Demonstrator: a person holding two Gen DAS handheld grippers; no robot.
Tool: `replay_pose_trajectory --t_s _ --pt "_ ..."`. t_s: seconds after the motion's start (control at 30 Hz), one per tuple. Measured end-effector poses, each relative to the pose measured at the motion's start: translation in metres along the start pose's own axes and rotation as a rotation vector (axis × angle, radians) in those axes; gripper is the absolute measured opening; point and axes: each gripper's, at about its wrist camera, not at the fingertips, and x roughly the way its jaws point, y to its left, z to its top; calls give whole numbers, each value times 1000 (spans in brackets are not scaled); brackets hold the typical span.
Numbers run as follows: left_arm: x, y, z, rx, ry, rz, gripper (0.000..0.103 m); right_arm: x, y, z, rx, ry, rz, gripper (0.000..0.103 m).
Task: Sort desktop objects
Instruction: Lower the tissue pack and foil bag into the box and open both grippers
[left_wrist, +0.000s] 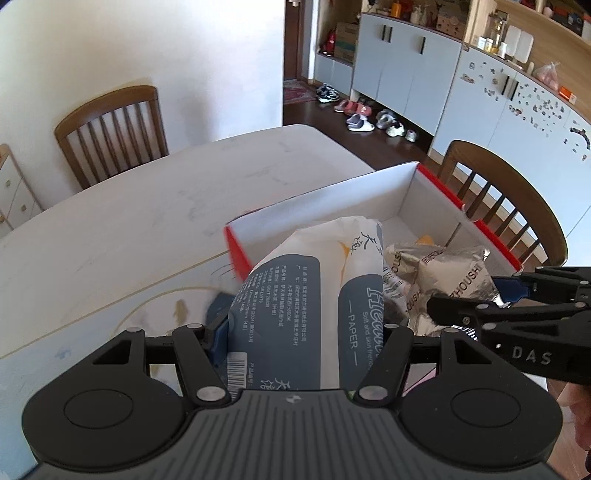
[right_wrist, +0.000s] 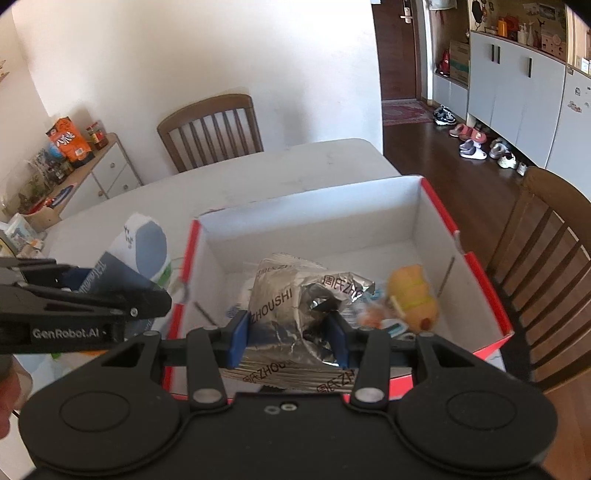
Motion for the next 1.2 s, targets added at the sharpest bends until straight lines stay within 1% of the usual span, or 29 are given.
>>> replay_pose_trajectory --t_s 0.17,0.37,0.43,0.5,0.6,0.67,0.83,1.03,1.07,1.2 --pt "11 -12 11 12 14 -6 63 5 -13 -1 -5 9 -18 45" --pt "26 -26 25 11 29 -12 63 13 -21 -2 -24 19 -34 45" --pt "34 -30 29 18 45 -16 63 15 -23 -1 -35 21 -33 44" --pt "45 -34 30 17 76 -13 63 18 -23 -1 -51 29 -27 41" --pt "62 -40 29 31 108 -4 63 22 -18 0 -105 19 -30 38" --pt "74 -44 27 37 133 8 63 26 -16 0 -131 31 -34 36" --pt "95 -48 19 64 181 21 63 34 -20 -2 -128 68 -13 36" --pt "115 -53 12 97 228 41 64 45 -32 -8 -119 107 -23 36" --pt "116 -56 11 112 224 50 64 47 -35 -8 -115 113 -23 37" --pt "121 -64 10 134 238 32 64 51 -40 -12 -113 134 -19 38"
